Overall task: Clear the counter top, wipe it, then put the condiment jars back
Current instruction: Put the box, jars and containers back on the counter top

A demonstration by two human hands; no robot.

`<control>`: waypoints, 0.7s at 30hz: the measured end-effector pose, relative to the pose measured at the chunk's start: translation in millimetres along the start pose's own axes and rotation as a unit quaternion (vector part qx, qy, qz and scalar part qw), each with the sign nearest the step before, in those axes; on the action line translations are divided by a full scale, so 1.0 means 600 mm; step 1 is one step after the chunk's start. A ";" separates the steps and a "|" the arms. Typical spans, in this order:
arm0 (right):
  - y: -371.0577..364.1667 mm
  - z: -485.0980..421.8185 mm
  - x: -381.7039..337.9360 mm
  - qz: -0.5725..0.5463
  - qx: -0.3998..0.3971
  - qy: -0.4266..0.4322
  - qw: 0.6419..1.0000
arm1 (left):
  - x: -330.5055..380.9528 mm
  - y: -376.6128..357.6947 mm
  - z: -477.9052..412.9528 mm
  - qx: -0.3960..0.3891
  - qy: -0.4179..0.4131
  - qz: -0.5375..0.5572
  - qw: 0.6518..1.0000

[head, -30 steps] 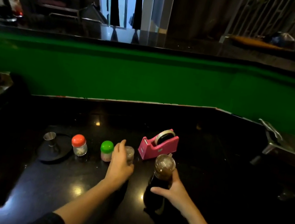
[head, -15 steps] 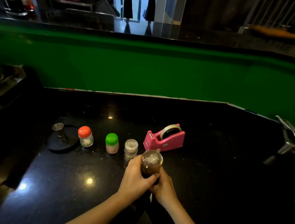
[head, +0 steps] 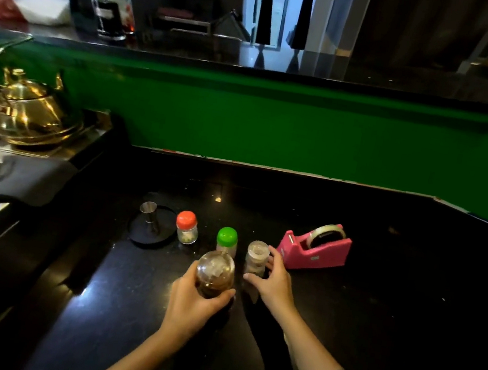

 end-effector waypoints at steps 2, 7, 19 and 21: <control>-0.013 -0.006 -0.004 -0.009 0.039 0.011 0.999 | -0.001 0.039 -0.007 0.026 -0.010 -0.006 1.000; -0.013 -0.002 -0.035 -0.013 0.103 0.061 0.993 | 0.023 0.135 -0.044 0.064 -0.051 -0.024 0.996; -0.097 -0.094 -0.436 -0.106 0.113 0.252 0.955 | 0.194 0.395 -0.304 0.098 -0.113 -0.017 0.989; -0.125 -0.120 -0.512 -0.113 0.109 0.272 0.949 | 0.229 0.447 -0.363 0.113 -0.120 -0.002 0.986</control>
Point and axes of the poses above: each hand's wrist, its own z-axis away from the middle knuckle, its own y-axis out of the back of the hand, x = y × z, the point moved 7 cm from there along -z, towards the middle knuckle, and after that the axes turned 4 degrees about x, right-handed, at the moved point
